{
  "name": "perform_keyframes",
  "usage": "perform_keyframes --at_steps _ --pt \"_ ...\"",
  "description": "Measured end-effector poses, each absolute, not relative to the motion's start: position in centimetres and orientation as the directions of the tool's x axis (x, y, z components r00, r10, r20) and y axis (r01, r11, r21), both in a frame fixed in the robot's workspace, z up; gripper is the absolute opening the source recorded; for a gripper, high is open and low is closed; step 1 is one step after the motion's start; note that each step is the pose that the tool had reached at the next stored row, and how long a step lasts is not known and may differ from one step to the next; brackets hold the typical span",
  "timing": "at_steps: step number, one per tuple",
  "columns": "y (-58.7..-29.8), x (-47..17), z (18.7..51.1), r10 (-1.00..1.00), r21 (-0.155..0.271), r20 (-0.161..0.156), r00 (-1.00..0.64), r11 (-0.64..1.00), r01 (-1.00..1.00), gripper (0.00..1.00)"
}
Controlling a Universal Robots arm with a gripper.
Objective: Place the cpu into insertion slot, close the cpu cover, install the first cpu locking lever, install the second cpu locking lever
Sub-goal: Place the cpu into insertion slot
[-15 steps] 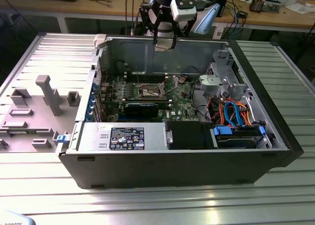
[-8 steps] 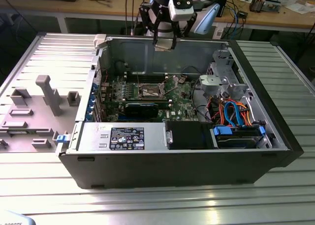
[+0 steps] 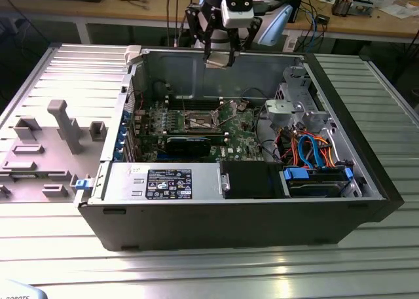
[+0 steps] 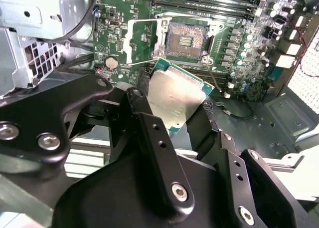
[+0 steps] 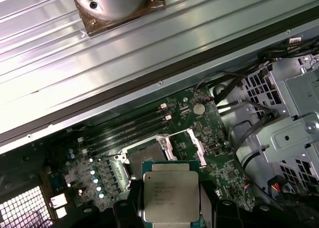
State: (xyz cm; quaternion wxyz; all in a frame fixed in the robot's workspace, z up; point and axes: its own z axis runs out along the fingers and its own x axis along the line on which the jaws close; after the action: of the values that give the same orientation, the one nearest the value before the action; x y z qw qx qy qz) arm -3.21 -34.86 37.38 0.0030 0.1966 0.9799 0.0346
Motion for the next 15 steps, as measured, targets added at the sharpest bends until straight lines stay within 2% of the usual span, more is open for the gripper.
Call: perform_keyframes --at_steps 15 --pt "-34.86 -3.25 37.28 0.47 0.065 0.006 -0.882 0.88 0.47 0.54"
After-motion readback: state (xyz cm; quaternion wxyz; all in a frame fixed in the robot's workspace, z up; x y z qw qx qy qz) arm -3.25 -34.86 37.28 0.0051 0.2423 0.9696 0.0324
